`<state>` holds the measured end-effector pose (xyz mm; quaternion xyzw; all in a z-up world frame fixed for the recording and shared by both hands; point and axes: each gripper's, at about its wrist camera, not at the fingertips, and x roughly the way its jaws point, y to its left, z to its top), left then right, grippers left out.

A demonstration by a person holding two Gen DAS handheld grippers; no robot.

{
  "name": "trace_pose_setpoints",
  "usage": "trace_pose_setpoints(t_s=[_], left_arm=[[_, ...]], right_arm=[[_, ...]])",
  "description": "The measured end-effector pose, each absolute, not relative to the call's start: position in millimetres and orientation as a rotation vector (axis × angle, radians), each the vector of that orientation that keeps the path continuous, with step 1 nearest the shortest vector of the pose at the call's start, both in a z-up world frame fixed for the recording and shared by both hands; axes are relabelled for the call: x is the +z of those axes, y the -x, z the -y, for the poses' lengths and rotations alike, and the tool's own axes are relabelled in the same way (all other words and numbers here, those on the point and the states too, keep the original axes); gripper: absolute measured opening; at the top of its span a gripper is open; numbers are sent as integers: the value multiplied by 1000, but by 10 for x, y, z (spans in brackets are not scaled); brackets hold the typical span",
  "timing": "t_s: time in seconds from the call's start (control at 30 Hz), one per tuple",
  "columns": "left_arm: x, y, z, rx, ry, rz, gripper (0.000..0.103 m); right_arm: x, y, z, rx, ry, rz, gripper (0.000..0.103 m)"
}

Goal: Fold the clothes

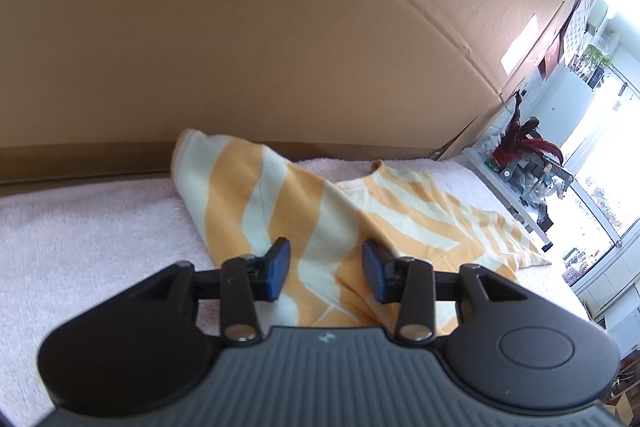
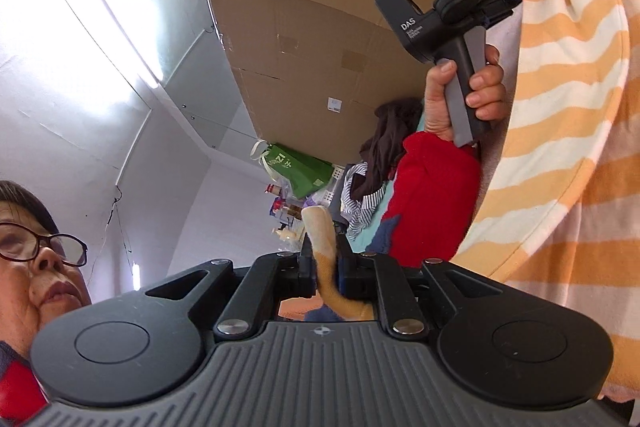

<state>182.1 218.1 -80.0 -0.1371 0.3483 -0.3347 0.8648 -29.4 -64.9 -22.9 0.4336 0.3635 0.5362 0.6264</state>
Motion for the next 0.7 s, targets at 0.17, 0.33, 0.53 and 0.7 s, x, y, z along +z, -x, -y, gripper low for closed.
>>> trace_pose_setpoints(t_s=[0.17,0.33,0.53,0.7], left_arm=[[-772,-1790,-2180,-719,273,-725,55],[-709,-1728,-2168,-689,215,-711,83],[-645,-1729,-2255,-664,235,-704,88],[-585,-1761,-2398,-637,320,-682,73]], right_arm=[[-380,345,694,1204,-970,-861,12],[-448,323,695,1194,-977,-853,13],[-510,293,710,1200,-977,-854,14],[-539,233,727,1232,-984,-838,14]])
